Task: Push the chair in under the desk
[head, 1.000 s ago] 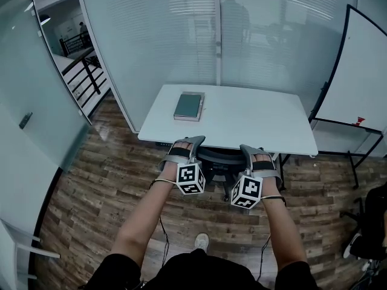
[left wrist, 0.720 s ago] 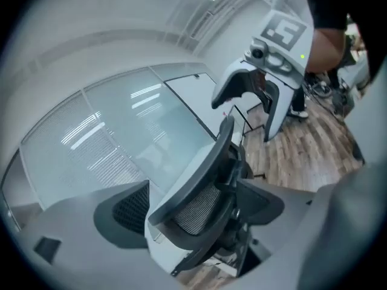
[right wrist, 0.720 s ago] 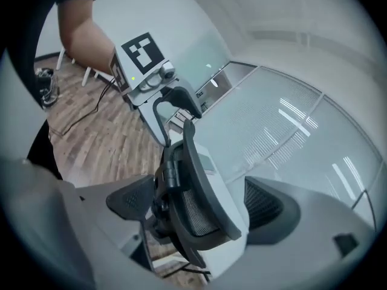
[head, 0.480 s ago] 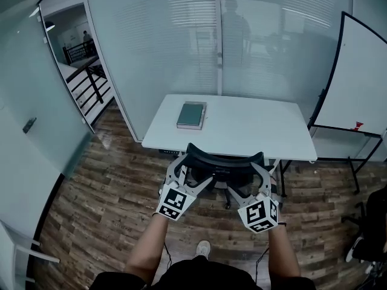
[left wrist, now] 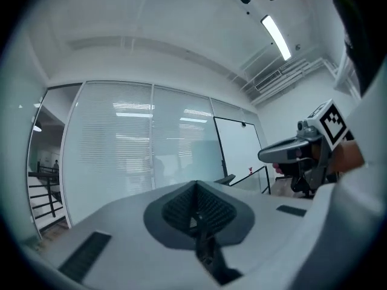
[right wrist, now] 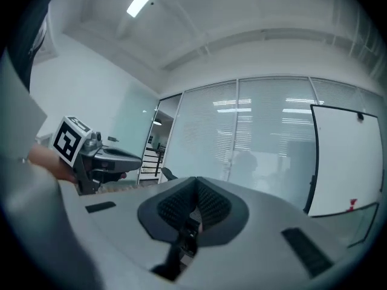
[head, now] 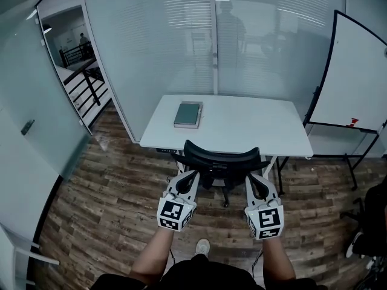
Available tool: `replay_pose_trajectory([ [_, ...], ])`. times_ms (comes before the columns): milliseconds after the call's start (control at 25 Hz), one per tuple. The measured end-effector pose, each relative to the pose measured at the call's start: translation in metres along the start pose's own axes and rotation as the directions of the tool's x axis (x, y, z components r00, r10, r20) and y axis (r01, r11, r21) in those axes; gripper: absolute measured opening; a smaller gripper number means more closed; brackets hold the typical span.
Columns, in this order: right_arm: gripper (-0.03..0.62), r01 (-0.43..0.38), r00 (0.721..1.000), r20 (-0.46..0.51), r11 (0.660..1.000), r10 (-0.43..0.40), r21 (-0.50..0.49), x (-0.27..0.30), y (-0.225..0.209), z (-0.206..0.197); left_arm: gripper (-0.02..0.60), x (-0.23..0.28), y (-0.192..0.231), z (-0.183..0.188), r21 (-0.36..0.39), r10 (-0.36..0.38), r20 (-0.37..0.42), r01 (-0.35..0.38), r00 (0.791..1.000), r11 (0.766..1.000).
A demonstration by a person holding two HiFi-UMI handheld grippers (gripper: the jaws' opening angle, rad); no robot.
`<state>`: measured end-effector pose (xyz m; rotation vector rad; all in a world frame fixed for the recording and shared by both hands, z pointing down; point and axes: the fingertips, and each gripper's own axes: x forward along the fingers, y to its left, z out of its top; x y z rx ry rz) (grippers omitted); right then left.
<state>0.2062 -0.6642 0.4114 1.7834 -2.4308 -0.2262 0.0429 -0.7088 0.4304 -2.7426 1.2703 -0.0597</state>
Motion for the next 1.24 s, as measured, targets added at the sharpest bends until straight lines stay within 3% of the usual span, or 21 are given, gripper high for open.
replay_pose_trajectory([
  [280,0.003,0.033,0.999,-0.021,0.999,-0.033,0.009,-0.012,0.0,-0.013,0.014,-0.005,-0.009,-0.015,-0.053,-0.011,-0.033,0.009,0.999,0.999],
  [1240,0.003,0.045,0.999,-0.024,0.999,-0.045,0.015,-0.007,-0.007,-0.023,0.014,0.002,-0.015,-0.023,-0.039,-0.016,-0.057,0.014,0.998,0.999],
])
